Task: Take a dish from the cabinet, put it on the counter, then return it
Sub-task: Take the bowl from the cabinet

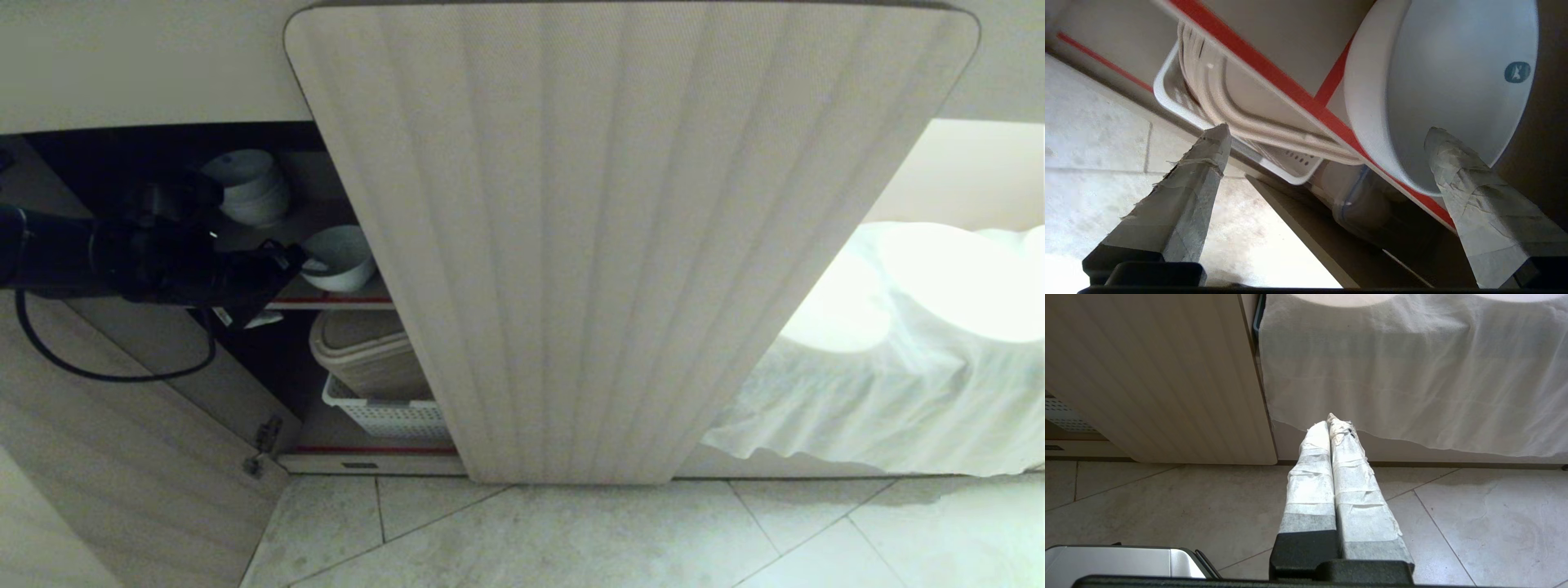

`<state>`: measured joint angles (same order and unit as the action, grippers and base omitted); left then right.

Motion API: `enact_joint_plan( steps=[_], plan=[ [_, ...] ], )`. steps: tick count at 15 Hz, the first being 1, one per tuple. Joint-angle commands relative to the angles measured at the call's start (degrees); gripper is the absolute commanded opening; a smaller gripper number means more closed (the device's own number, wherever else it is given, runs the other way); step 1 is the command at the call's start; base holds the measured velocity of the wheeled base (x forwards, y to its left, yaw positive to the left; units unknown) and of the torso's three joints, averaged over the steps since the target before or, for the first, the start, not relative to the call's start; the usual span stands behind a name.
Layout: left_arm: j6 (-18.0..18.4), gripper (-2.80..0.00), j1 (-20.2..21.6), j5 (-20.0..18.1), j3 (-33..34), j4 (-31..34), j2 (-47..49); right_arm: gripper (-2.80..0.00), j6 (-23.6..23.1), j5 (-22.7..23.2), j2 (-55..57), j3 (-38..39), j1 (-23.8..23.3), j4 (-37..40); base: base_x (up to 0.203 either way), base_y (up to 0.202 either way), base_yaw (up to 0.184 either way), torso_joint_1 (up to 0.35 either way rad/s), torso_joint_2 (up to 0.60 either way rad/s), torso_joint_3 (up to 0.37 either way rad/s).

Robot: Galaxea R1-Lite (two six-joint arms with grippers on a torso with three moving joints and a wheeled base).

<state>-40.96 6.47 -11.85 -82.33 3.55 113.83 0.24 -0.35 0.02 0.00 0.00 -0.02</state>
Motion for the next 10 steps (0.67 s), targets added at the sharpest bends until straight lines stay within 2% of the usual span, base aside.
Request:
enact_joint_plan(
  steps=[1, 10],
  plan=[
    [1.3, 0.0, 0.0, 0.0, -1.0, 0.0, 0.8, -2.8, 0.0, 0.0, 0.0, 0.0, 0.1, -0.1, 0.0, 0.0, 0.0, 0.0, 0.0, 0.0],
    [1.6, 0.0, 0.0, 0.0, -4.9, 0.4, 2.8, -2.8, 0.0, 0.0, 0.0, 0.0, 0.0, 0.0, 0.0, 0.0, 0.0, 0.0, 0.0, 0.0]
  ],
)
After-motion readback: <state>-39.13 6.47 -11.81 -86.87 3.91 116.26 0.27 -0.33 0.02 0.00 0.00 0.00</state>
